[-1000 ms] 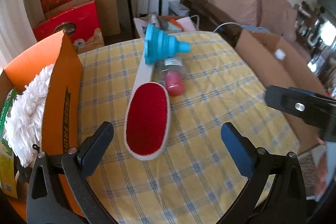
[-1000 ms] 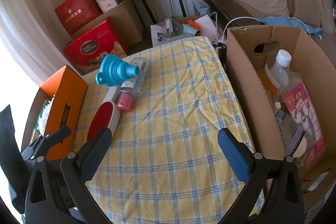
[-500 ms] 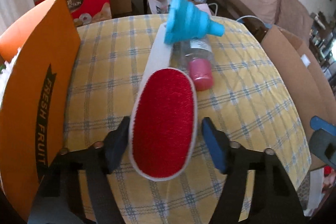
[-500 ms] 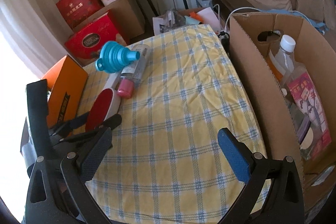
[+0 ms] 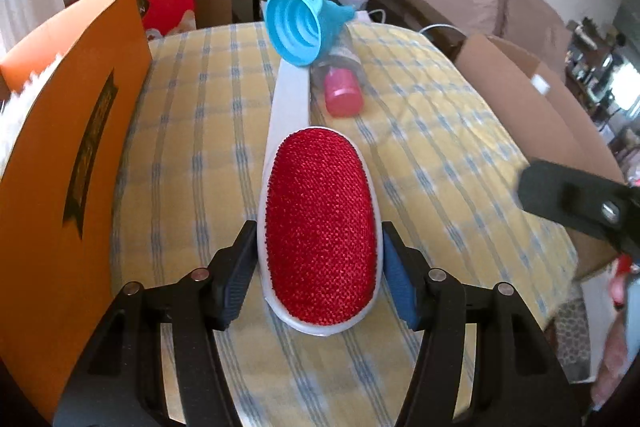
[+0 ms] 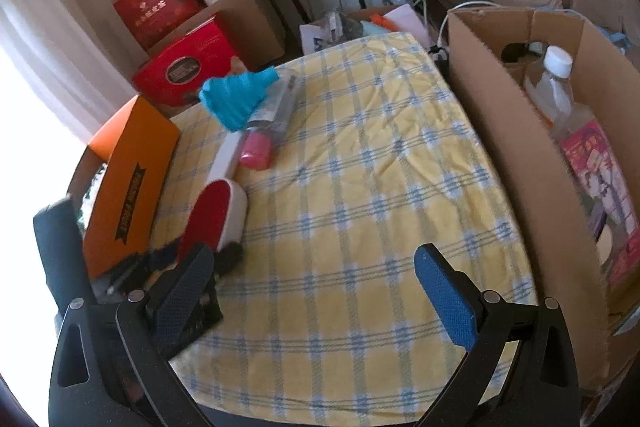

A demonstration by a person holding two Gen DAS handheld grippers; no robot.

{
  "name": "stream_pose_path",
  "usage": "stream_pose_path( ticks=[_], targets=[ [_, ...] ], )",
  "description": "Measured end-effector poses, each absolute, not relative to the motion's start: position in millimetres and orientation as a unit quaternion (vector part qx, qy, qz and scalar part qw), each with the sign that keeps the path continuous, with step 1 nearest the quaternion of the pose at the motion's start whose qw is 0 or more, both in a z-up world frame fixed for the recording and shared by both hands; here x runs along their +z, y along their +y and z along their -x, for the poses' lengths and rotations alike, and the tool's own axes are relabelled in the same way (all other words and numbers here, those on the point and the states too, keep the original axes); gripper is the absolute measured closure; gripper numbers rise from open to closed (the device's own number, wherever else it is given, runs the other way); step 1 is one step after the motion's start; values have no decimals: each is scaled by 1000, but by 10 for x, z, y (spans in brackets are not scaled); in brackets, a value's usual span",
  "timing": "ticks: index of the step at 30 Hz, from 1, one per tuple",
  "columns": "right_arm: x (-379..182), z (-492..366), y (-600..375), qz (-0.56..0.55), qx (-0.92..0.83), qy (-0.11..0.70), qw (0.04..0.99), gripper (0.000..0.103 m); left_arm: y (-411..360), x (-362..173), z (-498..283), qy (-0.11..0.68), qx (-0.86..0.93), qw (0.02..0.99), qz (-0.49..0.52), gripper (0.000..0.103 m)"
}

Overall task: Organize objects
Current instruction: 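Close the left tool on the red lint brush head and lift it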

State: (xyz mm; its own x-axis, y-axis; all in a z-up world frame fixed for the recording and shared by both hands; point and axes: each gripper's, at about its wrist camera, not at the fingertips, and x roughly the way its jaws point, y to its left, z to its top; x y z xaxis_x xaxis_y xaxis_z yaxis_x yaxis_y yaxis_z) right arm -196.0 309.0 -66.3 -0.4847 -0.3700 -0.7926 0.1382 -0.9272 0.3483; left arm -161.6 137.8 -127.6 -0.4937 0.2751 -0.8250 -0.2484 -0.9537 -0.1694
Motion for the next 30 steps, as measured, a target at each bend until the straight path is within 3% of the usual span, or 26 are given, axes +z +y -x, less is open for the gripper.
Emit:
stream_pose_path(
  ticks=[9,19,26,30],
  targets=[
    [-822,1923,2946,-512,-819,-166,200,3,1270,-1222,1231,-51,849,190,491,47],
    [-1027,1820,2728,-548,-774,-195,250,18,1210,-1197,1048,-94,828,221,507,47],
    [-988,1706,2598,-561,-761,-182,271,53,1169,-1141,961,-118,824,231,504,47],
    [-863,1602,2572,-551,-769,-172,273,58,1126,-1028,889,-120,830,234,491,47]
  ],
)
